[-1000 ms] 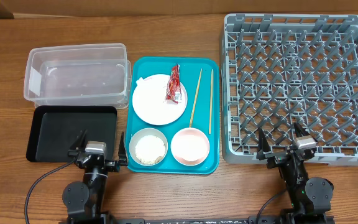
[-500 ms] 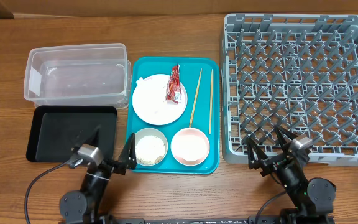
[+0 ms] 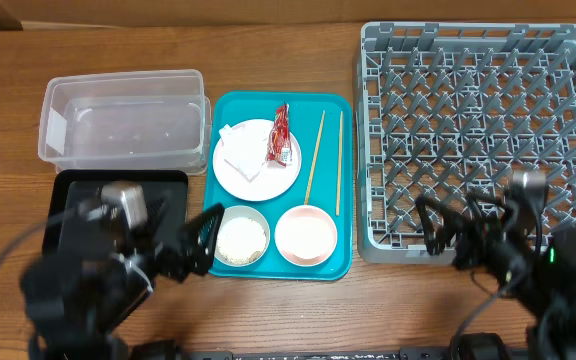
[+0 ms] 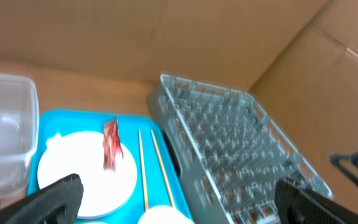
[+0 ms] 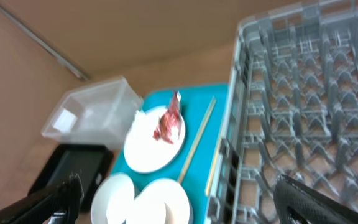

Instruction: Sort waste into correct bins and load items into the dishwasher

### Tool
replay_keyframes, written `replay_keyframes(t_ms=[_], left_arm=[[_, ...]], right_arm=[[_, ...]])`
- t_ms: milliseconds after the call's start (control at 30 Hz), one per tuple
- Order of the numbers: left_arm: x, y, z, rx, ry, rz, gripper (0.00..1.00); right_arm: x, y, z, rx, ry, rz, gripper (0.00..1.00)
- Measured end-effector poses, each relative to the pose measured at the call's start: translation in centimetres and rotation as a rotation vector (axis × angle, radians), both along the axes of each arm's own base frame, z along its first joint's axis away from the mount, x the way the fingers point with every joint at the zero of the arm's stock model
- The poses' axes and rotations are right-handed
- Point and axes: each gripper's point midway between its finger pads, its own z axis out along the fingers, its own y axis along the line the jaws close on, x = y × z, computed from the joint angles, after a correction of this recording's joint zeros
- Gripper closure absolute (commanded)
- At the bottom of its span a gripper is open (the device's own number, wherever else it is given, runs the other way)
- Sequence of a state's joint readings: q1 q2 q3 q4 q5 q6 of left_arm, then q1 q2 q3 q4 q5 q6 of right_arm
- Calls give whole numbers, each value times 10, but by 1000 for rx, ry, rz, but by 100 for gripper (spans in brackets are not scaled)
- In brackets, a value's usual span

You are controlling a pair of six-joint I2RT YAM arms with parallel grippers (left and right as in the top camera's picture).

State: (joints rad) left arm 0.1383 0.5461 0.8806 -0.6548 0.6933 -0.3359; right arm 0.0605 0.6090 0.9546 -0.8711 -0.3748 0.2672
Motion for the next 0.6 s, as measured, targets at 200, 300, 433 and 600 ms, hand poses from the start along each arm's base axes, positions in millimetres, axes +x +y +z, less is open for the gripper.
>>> replay_keyframes(t_ms=[200,300,433,600], left_arm=[[30,-4,0,-16,218,-80,0],[35,-17,-15,-41,311,-162,0],[25,-51,-59,9,527,-280,13],[13,-103,-123,281,685,-401,24]], right_arm=[[26,0,5,-17,182,-6,0],[32,1,3,-20,215,-6,0],[36,1,-2,-21,236,-7,0],[36,1,-2,-21,238,-7,0]])
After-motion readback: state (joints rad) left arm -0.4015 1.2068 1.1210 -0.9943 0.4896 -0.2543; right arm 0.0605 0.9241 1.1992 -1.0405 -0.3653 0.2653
